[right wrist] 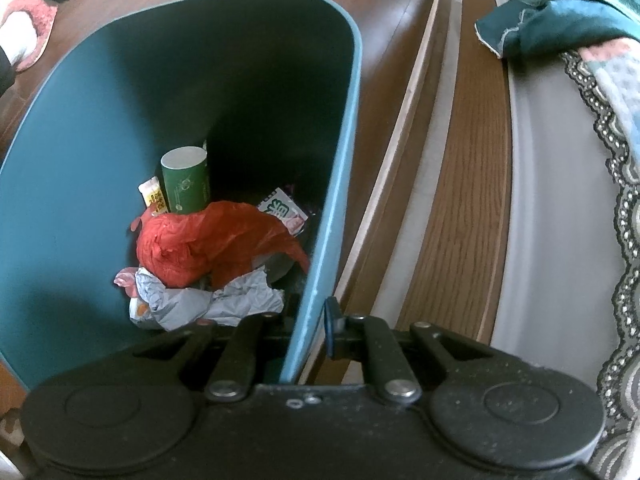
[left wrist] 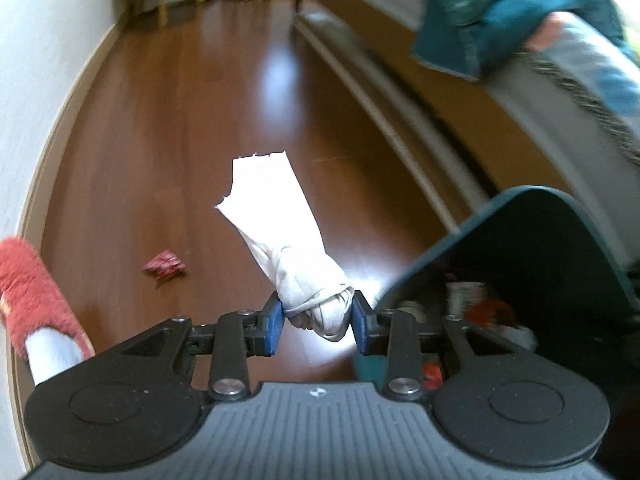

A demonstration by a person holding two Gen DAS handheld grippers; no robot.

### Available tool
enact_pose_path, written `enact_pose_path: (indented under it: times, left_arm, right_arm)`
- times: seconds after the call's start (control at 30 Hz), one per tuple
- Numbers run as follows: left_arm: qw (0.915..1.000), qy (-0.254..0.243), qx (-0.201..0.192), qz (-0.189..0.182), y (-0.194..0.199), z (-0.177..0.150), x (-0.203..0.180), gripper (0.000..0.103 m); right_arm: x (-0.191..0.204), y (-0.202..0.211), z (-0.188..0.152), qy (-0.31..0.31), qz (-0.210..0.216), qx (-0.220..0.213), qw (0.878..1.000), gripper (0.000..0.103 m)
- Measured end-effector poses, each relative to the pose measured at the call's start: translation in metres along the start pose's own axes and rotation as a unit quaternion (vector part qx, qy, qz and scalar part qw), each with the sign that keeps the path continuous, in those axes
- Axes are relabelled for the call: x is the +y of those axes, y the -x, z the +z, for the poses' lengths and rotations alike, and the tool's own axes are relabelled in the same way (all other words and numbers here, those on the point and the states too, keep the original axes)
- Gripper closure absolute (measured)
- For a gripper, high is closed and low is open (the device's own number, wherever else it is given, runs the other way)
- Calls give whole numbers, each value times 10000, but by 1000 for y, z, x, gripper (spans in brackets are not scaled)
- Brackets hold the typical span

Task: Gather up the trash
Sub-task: 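Lift the white tissue with the left tool over the bin, then open the left tool to drop the tissue into the bin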

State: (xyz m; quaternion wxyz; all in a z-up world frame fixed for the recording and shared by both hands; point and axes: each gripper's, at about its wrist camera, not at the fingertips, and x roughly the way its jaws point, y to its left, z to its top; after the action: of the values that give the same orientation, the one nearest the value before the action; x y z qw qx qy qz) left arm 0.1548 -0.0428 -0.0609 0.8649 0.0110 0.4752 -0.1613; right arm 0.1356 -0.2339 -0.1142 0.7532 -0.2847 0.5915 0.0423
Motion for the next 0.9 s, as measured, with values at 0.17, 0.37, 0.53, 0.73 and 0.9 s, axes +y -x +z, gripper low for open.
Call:
enact_pose_path:
  times: [0.17, 0.37, 0.53, 0.73, 0.9]
  left_arm:
    - [9971, -572, -40, -498, 15, -12, -51, 70]
    - [9908, -1043, 192, -838, 15, -30, -99, 70]
    - [9872, -1168, 498, -967, -7, -43, -119, 70]
    - [9835, -1305, 811, -954, -31, -61, -137, 70]
    - [9801, -1480, 993, -873, -46, -73, -145, 69]
  right_arm:
    - [2, 1, 1, 73, -50, -20, 10000, 93]
    - [3, 3, 3, 145, -78, -56, 9998, 93]
    - [2, 5, 0, 196, -63, -93, 9997, 93]
    - [2, 5, -2, 205, -54, -99, 9997, 93]
    - [3, 5, 2, 201, -76, -72, 9997, 93]
